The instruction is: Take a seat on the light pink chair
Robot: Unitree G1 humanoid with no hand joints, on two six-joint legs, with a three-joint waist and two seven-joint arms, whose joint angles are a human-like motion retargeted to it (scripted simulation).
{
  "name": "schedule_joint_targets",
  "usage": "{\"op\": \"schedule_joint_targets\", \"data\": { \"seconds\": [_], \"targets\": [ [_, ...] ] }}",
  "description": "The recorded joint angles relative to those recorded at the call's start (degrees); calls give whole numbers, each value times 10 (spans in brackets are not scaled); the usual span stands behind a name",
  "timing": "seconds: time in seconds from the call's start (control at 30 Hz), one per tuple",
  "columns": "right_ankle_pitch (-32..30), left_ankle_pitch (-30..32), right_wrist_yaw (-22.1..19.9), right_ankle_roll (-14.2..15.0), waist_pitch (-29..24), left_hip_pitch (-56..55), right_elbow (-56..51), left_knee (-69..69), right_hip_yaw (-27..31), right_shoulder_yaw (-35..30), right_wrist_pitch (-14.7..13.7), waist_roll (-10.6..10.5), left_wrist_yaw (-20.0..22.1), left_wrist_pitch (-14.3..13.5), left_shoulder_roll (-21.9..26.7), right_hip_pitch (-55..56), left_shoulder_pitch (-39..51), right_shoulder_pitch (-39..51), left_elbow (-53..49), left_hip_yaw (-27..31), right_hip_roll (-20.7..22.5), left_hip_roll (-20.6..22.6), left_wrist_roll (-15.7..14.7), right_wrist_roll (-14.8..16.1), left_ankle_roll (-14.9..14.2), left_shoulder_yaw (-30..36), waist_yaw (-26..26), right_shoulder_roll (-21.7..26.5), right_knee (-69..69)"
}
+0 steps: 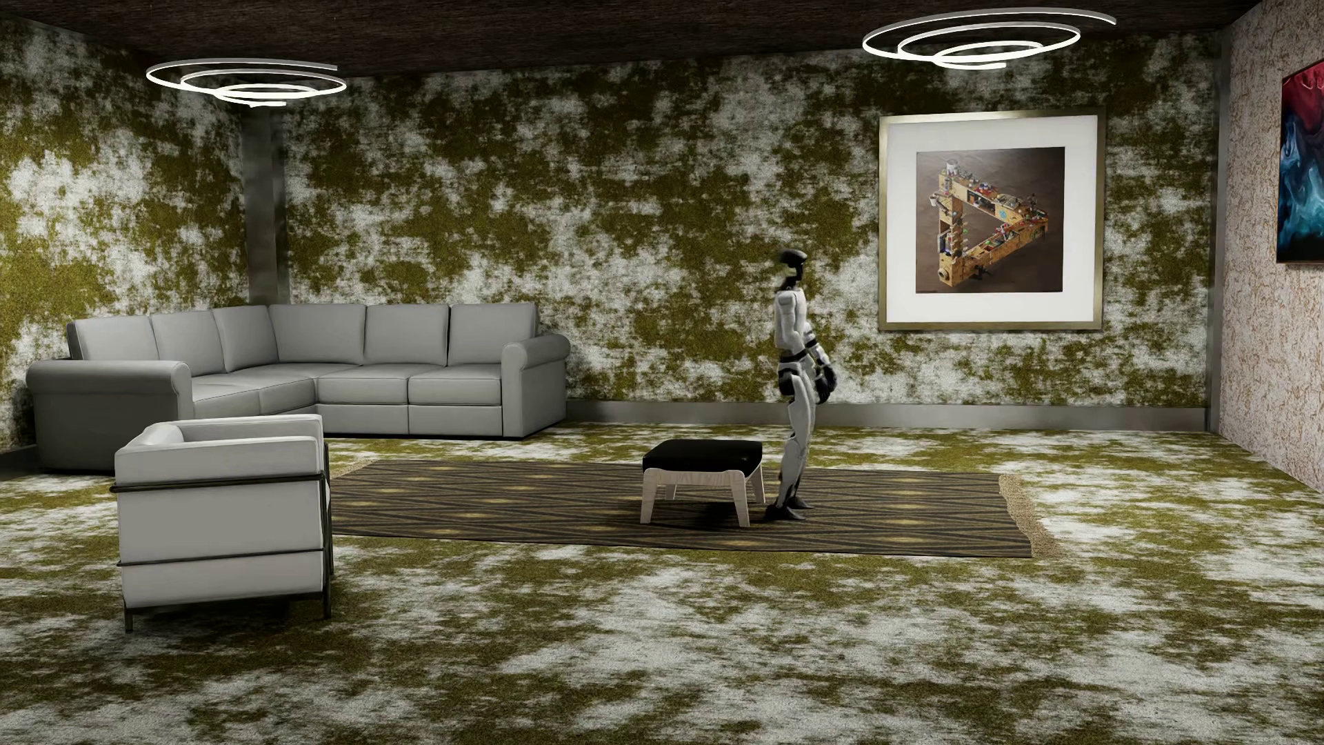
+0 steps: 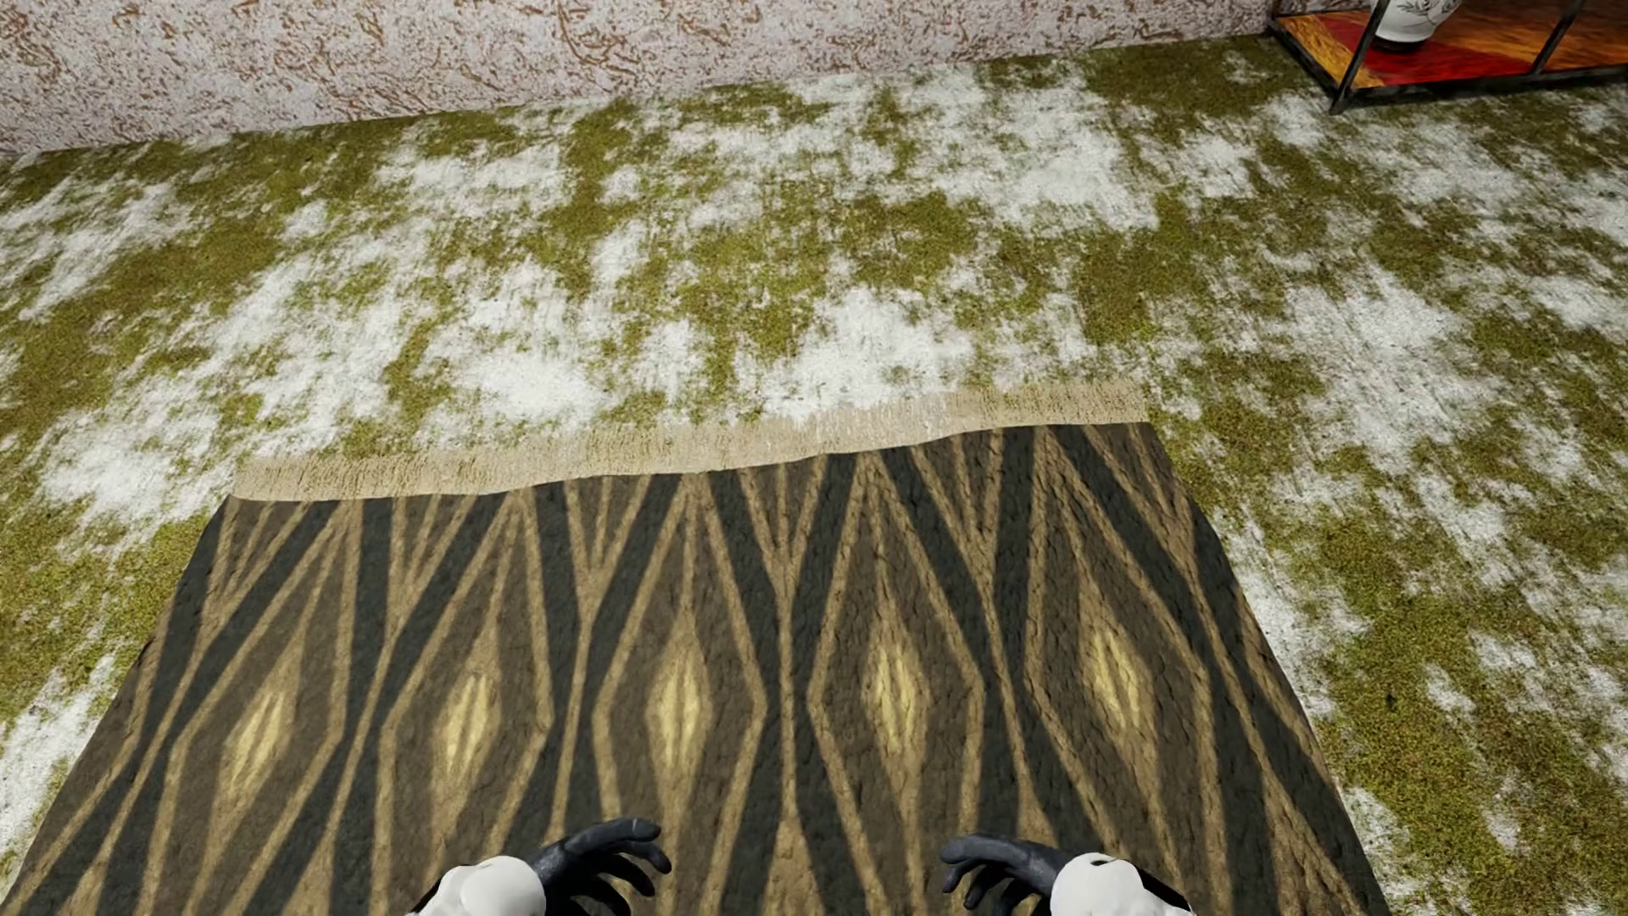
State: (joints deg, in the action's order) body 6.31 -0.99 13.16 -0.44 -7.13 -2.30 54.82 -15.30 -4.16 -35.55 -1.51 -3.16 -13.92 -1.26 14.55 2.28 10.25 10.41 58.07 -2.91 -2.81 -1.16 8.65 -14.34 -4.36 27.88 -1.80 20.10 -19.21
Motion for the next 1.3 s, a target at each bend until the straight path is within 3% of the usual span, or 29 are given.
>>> {"op": "schedule_joint_targets", "data": {
  "seconds": [0.1,0.17,0.2,0.27,0.4,0.47,0.53,0.7,0.8,0.93,1.03,1.17,1.3],
  "targets": [
    [6,-11,10,14,-61,-89,-45,-86,10,-51,-10,1,6,-7,22,79,63,62,-40,4,-6,-16,1,-13,-14,40,1,16,-72],
    [23,-13,-10,18,-109,-137,-71,-123,14,-107,-14,2,39,-9,34,128,102,109,-63,6,-13,-22,-1,-25,-23,67,1,25,-115],
    [56,-20,17,17,-139,-168,-73,-148,30,-101,-61,8,36,-55,39,154,123,146,-66,14,-19,-19,4,-23,-24,80,1,34,-143],
    [79,-24,4,23,-183,-225,-83,-194,32,-154,-70,9,45,-66,55,205,164,197,-88,17,-33,-28,9,-38,-38,113,0,39,-192],
    [67,-55,-39,80,-271,-360,-97,-332,42,-248,-87,21,29,-101,119,336,256,306,-189,29,-69,-50,34,-69,-68,180,7,49,-322],
    [87,-75,-71,100,-306,-433,-143,-412,53,-293,-111,24,57,-135,168,404,288,359,-270,40,-83,-65,34,-82,-88,196,8,75,-398],
    [112,-95,-142,109,-342,-507,-202,-490,71,-334,-120,22,101,-156,216,469,330,417,-346,52,-91,-73,16,-71,-101,216,11,117,-474],
    [170,-137,-312,120,-399,-680,-422,-680,119,-431,-135,24,234,-190,348,639,401,548,-539,85,-103,-87,-67,-3,-138,243,12,265,-675],
    [201,-158,-385,127,-423,-760,-519,-791,143,-457,-145,27,290,-210,418,715,415,596,-632,105,-105,-102,-103,24,-154,232,11,336,-786],
    [224,-169,-423,132,-439,-819,-588,-896,165,-457,-148,28,322,-221,458,774,407,615,-705,122,-109,-102,-122,39,-152,204,12,394,-894],
    [220,-166,-409,131,-435,-818,-588,-943,173,-411,-137,30,304,-212,450,778,375,572,-706,125,-108,-102,-116,35,-142,170,13,399,-939],
    [203,-156,-346,128,-416,-782,-533,-980,180,-304,-123,28,243,-187,403,748,337,474,-653,125,-107,-97,-87,16,-124,137,15,357,-972],
    [176,-131,-272,122,-388,-700,-411,-969,169,-149,-119,33,183,-170,323,669,235,326,-554,117,-110,-104,-40,-12,-114,66,14,252,-962]
  ]
}}
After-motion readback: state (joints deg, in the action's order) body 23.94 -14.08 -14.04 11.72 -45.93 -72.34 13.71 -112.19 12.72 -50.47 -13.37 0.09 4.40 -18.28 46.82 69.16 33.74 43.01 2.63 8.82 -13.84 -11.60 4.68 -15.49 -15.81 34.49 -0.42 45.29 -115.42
